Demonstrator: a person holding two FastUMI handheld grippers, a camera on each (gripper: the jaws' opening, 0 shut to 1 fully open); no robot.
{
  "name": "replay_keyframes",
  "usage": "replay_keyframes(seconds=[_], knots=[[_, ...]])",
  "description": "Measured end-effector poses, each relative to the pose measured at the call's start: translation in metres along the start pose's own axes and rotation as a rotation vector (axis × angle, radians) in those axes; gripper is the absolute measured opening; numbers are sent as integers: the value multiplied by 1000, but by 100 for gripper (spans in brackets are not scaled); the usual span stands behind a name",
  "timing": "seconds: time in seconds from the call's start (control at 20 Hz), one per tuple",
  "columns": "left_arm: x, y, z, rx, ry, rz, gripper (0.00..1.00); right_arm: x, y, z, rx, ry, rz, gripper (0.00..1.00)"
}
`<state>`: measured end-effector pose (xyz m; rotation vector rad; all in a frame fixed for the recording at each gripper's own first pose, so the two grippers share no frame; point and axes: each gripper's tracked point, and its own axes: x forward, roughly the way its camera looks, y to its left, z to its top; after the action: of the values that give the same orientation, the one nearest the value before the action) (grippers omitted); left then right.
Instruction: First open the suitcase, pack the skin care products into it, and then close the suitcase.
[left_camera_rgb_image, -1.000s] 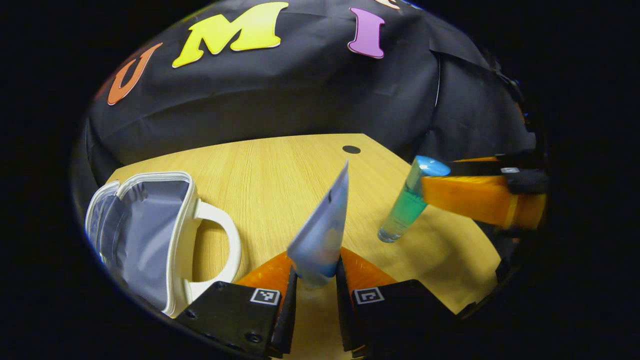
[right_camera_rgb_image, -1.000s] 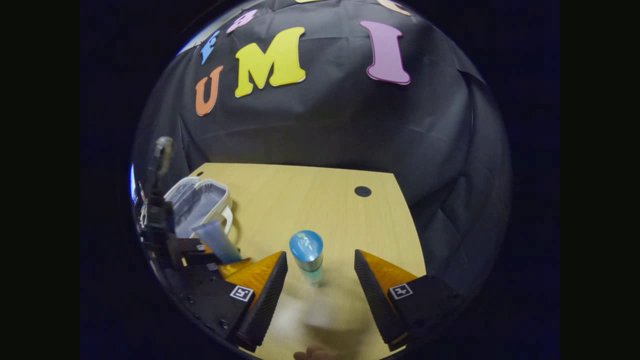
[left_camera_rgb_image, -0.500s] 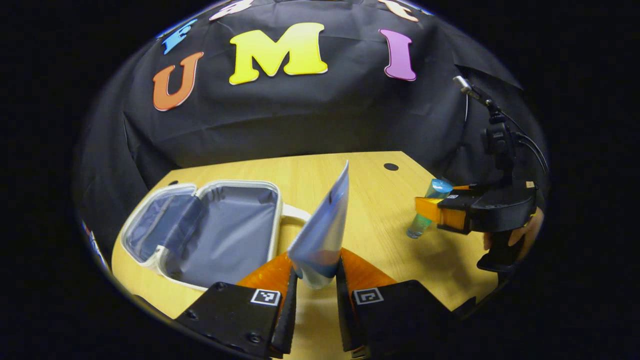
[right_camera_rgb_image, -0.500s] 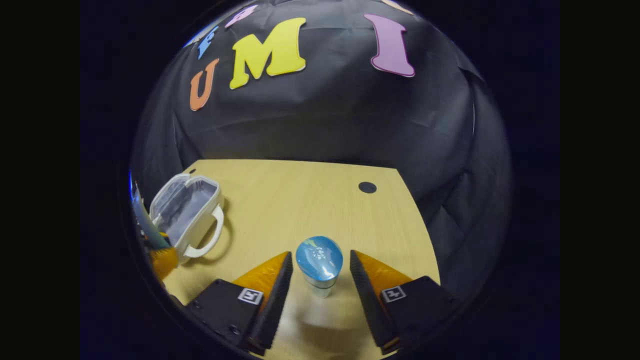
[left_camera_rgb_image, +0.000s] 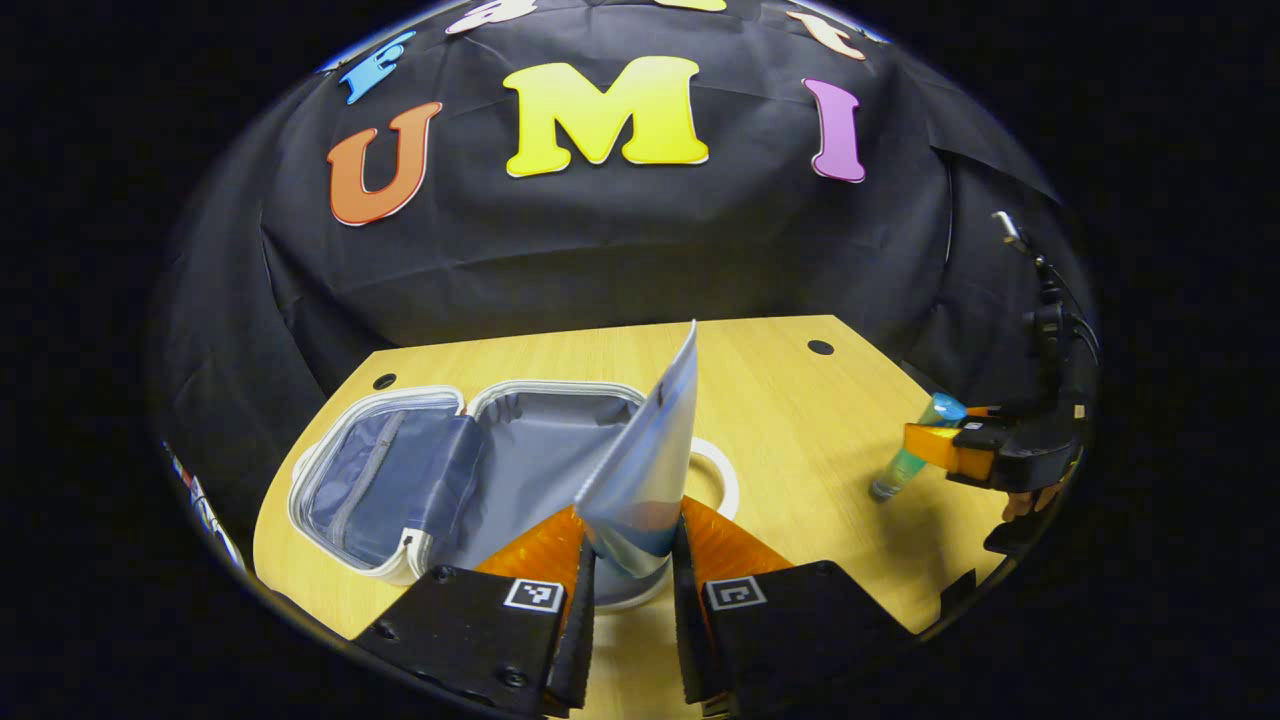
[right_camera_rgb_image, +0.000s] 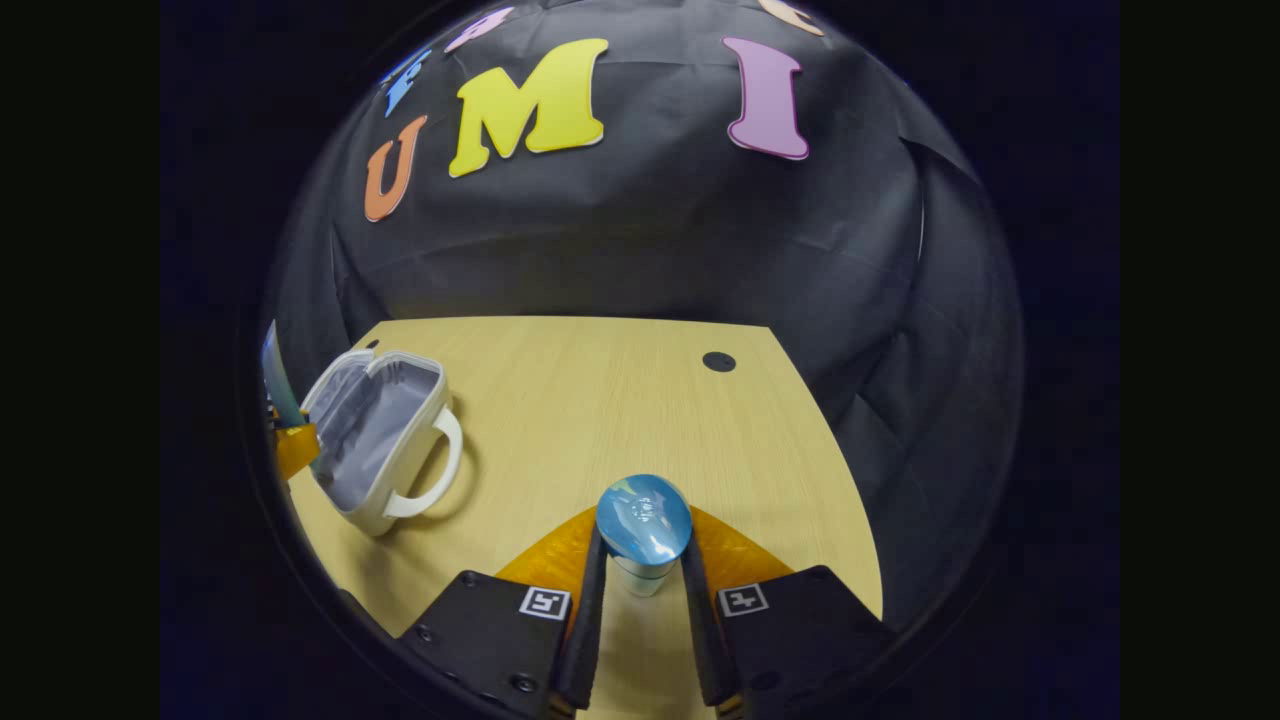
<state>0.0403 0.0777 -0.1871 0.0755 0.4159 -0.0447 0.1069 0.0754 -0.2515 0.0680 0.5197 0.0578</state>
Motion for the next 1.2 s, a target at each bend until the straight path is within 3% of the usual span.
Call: replay_keyframes(seconds=[0.05,0.15,0.2,0.55,0.75,1.05,1.1,1.2], knots=[[4,11,2,12,-1,9,37,-11,6,1,25,7,4,37],[15,30,-3,26,20,19,42,-33,23,6,64,3,17,36],[23,38,-10,18,47,18,37,-42,32,11,69,-7,26,36],[72,72,-77,-83,353,24,41,-87,71,30,65,-44,50,36],[81,79,-109,-47,496,39,38,-90,77,27,44,-37,41,37],[92,80,-118,-72,555,52,37,-83,77,15,38,14,34,37],[95,81,-119,-82,564,54,41,-82,79,14,34,19,38,37],[101,82,-116,-95,571,55,37,-80,80,13,21,26,42,37]])
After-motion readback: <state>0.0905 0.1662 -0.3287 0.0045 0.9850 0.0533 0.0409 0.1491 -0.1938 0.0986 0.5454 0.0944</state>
